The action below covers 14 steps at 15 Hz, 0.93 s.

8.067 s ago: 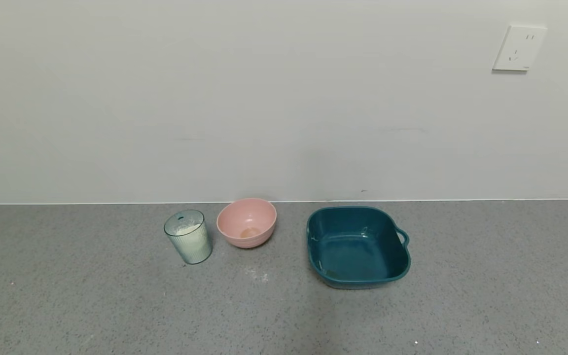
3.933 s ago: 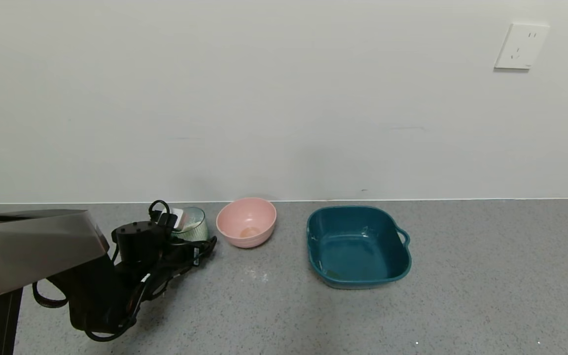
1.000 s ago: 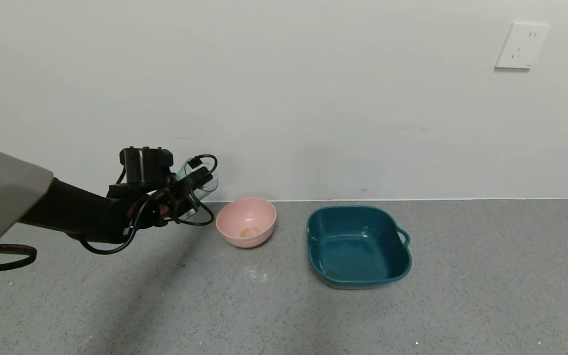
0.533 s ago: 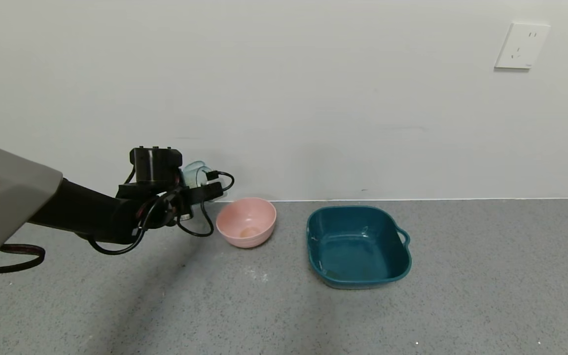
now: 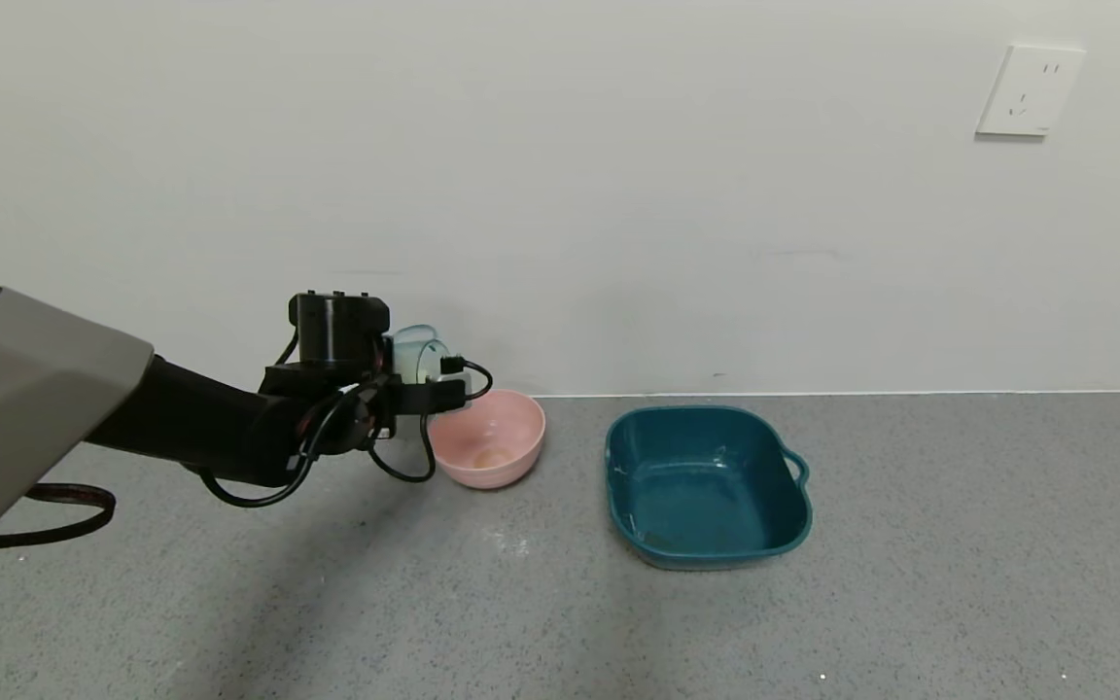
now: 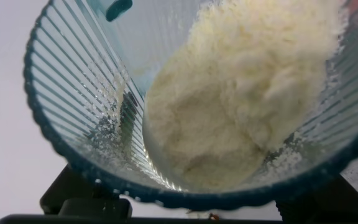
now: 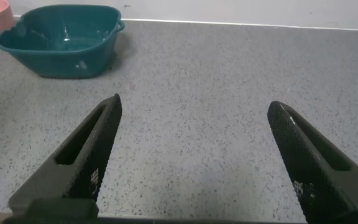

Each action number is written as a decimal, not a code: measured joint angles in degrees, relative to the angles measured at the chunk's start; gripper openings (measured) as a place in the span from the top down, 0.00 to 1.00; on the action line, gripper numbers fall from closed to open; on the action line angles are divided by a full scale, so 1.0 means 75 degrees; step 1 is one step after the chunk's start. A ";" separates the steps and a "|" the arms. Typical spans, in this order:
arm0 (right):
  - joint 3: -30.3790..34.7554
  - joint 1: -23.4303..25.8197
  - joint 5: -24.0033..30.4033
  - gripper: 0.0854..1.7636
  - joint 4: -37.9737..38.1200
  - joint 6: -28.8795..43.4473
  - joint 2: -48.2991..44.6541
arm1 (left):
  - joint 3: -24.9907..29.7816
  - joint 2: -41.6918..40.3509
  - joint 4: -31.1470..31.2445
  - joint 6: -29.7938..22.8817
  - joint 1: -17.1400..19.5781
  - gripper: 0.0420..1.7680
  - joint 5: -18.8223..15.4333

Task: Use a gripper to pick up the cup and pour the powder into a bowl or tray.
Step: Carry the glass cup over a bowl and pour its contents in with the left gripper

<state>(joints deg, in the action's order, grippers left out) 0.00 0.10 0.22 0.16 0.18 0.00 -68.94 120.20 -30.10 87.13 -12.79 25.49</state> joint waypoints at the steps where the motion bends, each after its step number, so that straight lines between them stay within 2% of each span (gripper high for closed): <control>1: 0.0000 0.0000 0.0000 0.03 0.0000 0.0000 0.0003 | 0.0008 0.0000 0.0000 0.0232 -0.0059 0.27 0.0081; 14: 0.0000 0.0002 0.0000 0.03 0.0003 -0.0003 0.0003 | 0.0075 -0.0073 0.0016 0.2550 -0.0507 0.27 0.0977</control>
<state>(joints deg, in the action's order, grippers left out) 0.00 0.11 0.22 0.18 0.16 0.02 -68.38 119.65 -29.98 106.25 -16.59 32.82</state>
